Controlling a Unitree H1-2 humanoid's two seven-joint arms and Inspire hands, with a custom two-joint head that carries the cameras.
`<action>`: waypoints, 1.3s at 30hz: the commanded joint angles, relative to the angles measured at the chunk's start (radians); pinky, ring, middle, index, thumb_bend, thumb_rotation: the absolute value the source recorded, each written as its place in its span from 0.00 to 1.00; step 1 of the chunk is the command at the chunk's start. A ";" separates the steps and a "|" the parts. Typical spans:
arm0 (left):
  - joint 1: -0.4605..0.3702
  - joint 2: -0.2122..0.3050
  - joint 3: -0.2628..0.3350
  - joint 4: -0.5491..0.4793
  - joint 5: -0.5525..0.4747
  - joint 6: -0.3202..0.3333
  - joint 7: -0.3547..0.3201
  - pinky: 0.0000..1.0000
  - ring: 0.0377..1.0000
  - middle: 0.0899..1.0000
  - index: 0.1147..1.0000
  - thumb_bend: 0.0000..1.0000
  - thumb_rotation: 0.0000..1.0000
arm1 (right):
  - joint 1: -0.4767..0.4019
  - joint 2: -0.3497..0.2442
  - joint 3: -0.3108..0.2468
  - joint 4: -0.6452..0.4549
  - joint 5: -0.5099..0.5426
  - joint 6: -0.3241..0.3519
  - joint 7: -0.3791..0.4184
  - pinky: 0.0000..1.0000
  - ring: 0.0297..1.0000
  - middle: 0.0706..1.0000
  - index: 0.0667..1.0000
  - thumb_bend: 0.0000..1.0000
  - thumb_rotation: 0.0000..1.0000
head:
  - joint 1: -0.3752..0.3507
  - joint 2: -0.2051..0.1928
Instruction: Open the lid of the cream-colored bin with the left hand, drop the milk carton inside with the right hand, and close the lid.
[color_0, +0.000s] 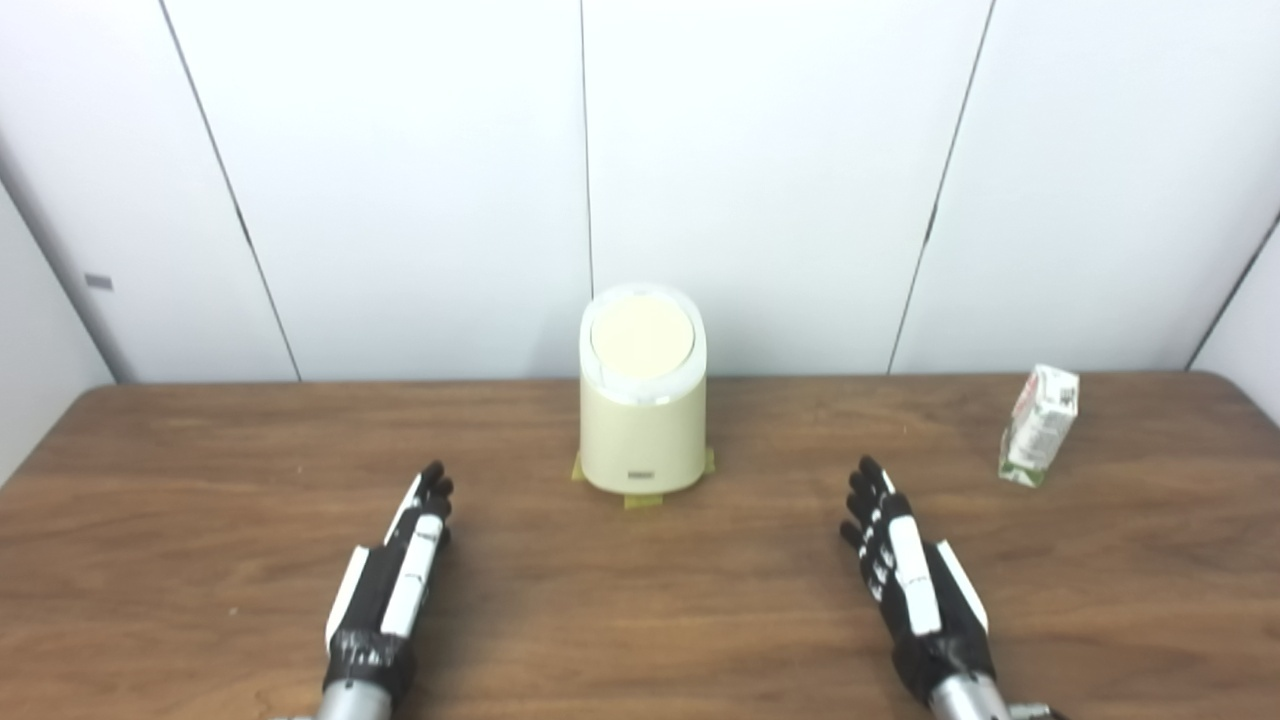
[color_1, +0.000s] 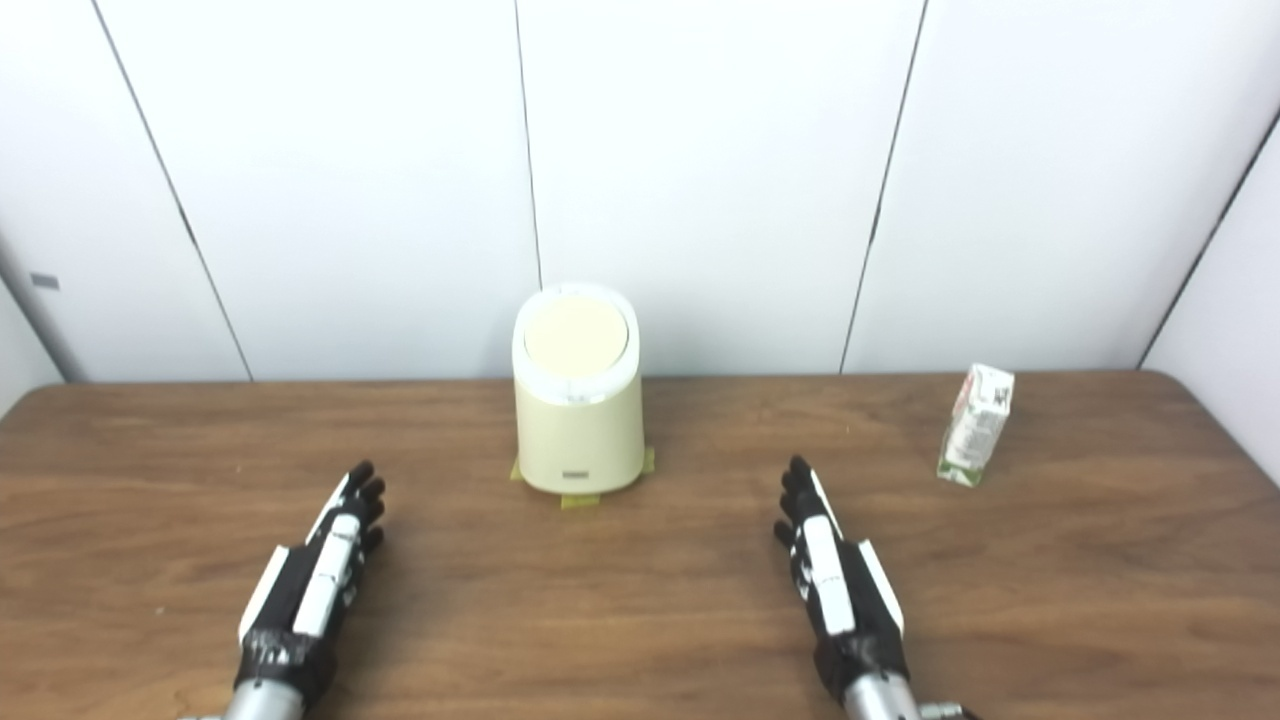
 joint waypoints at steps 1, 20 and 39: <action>-0.017 0.010 -0.015 -0.006 0.034 -0.027 0.001 1.00 1.00 0.98 1.00 0.43 0.80 | -0.019 -0.004 -0.005 -0.002 -0.005 -0.048 0.000 0.95 0.98 0.99 1.00 0.57 1.00 | 0.003 -0.008; -0.263 0.015 -0.062 -0.108 0.243 0.142 0.061 0.92 0.92 0.92 0.96 0.73 0.37 | 0.012 -0.034 -0.024 -0.002 0.036 -0.047 0.036 0.95 0.98 1.00 1.00 0.58 1.00 | 0.029 -0.035; -0.736 0.106 -0.230 0.177 0.419 0.341 -0.041 0.78 0.90 0.95 0.97 0.81 0.27 | 0.005 -0.042 -0.015 0.007 0.014 -0.016 0.033 0.95 0.96 0.98 1.00 0.56 0.87 | 0.042 -0.023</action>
